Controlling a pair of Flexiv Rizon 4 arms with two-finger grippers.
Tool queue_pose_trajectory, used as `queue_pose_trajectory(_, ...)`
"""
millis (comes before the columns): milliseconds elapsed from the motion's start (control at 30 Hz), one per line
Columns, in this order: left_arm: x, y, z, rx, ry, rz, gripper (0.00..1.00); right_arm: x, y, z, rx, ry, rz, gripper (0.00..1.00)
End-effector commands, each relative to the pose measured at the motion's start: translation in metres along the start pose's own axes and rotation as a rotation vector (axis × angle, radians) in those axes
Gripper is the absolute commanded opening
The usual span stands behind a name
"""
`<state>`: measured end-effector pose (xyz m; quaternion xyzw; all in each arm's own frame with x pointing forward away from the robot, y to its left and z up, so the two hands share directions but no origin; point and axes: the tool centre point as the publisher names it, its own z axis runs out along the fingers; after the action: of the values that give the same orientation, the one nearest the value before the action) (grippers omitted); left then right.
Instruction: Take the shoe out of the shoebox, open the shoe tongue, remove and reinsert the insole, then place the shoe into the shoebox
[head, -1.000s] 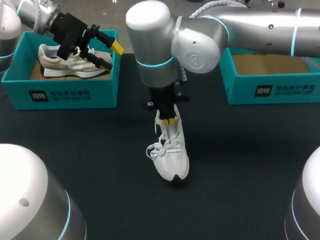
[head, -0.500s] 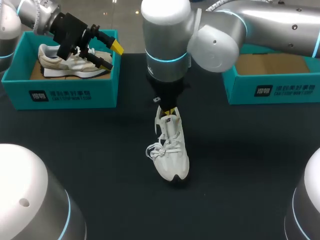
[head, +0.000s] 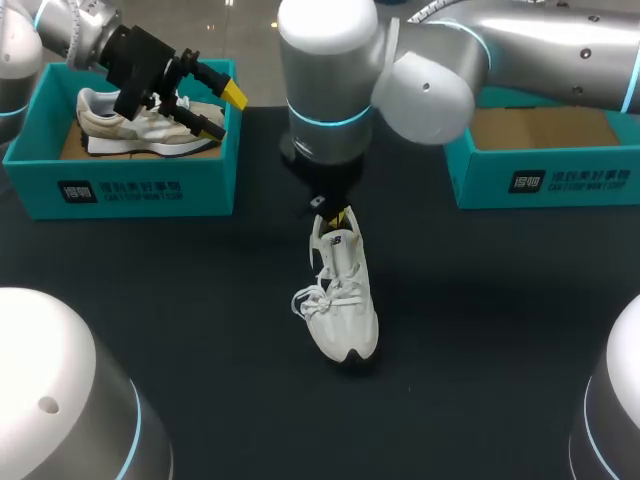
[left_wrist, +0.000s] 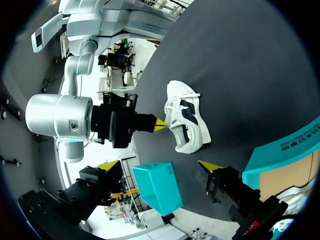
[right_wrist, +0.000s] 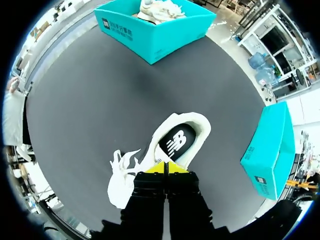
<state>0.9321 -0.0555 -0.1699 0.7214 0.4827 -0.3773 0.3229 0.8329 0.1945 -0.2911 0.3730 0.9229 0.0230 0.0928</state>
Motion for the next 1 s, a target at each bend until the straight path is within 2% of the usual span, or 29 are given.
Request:
queue_pose_trajectory(33,0.0,0.0,-0.001,0.001,0.003,0.0,1.0,-0.02,0.001,-0.009,-0.019,-0.064,-0.338,0.0)
queue_pose_trajectory(100,0.0,0.0,-0.001,0.001,0.003,0.0,1.0,-0.027,0.006,-0.01,-0.023,-0.062,-0.402,0.0)
queue_pose_trajectory(233,0.0,0.0,-0.001,0.001,0.003,0.0,1.0,-0.038,0.019,-0.002,0.039,-0.11,-0.443,0.0)
queue_pose_trajectory(367,0.0,0.0,-0.001,0.001,0.003,0.0,1.0,-0.043,0.032,0.006,0.058,-0.139,-0.484,0.01)
queue_pose_trajectory(400,0.0,0.0,-0.001,0.001,0.003,0.0,1.0,-0.045,0.037,0.009,0.067,-0.151,-0.496,0.27)
queue_pose_trajectory(433,0.0,0.0,-0.001,0.001,0.003,0.0,1.0,-0.046,0.04,0.01,0.075,-0.169,-0.503,0.38)
queue_pose_trajectory(500,0.0,0.0,-0.001,0.001,0.003,0.0,1.0,-0.048,0.046,0.013,0.067,-0.167,-0.512,0.47)
queue_pose_trajectory(600,0.0,0.0,-0.001,0.001,0.003,0.0,1.0,-0.049,0.052,0.017,0.075,-0.17,-0.541,0.79)
queue_pose_trajectory(633,0.0,0.0,-0.001,0.001,0.003,0.0,1.0,-0.049,0.054,0.019,0.076,-0.169,-0.545,0.86)
queue_pose_trajectory(767,0.0,0.0,-0.001,0.001,0.003,0.0,1.0,-0.051,0.06,0.024,0.065,-0.164,-0.561,0.87)
queue_pose_trajectory(1000,0.0,0.0,-0.001,0.001,0.003,0.0,1.0,-0.055,0.067,0.038,0.056,-0.194,-0.658,0.97)
